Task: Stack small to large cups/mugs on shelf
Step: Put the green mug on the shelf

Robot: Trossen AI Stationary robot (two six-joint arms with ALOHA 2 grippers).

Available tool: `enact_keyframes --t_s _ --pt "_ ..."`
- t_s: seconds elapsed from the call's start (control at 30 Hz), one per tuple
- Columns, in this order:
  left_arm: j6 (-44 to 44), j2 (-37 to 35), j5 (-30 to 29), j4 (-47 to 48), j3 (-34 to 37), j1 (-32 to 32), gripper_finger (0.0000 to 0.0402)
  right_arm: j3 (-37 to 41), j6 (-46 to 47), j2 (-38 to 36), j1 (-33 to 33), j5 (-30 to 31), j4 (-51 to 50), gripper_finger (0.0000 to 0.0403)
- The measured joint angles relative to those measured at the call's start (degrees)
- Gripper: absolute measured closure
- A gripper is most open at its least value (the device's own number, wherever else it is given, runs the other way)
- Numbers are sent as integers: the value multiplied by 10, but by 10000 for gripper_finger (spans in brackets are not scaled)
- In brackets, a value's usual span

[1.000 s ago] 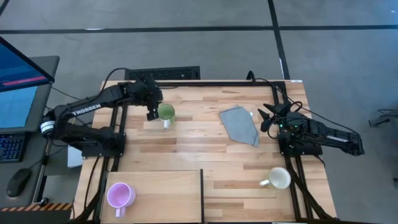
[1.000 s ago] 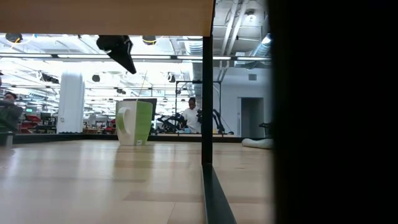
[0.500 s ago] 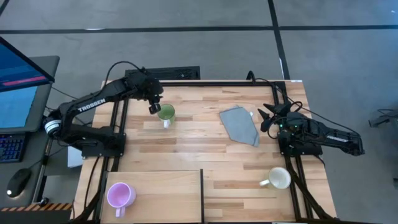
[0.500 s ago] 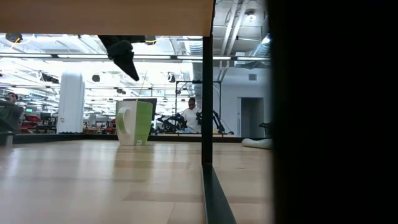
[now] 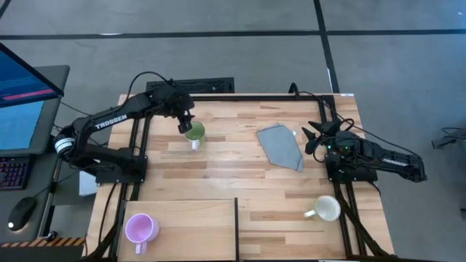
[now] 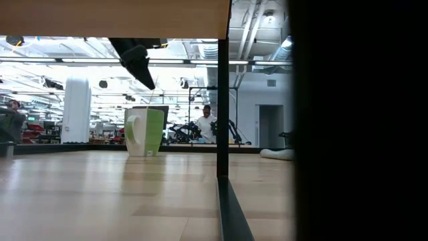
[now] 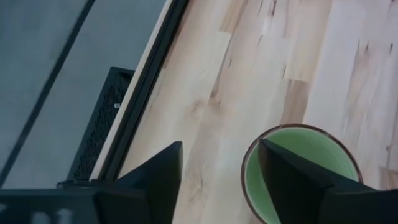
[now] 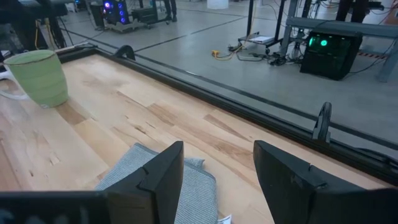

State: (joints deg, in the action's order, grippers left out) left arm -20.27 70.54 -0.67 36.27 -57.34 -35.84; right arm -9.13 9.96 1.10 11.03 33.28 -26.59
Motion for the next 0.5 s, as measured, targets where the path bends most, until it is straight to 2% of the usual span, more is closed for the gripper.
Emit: enact_keyframes --t_s 0.17,0.5 --pt "-11 0 0 12 0 6 171 0 0 0 0 0 0 187" --pt "-19 2 1 39 0 6 167 0 0 0 0 0 0 187"
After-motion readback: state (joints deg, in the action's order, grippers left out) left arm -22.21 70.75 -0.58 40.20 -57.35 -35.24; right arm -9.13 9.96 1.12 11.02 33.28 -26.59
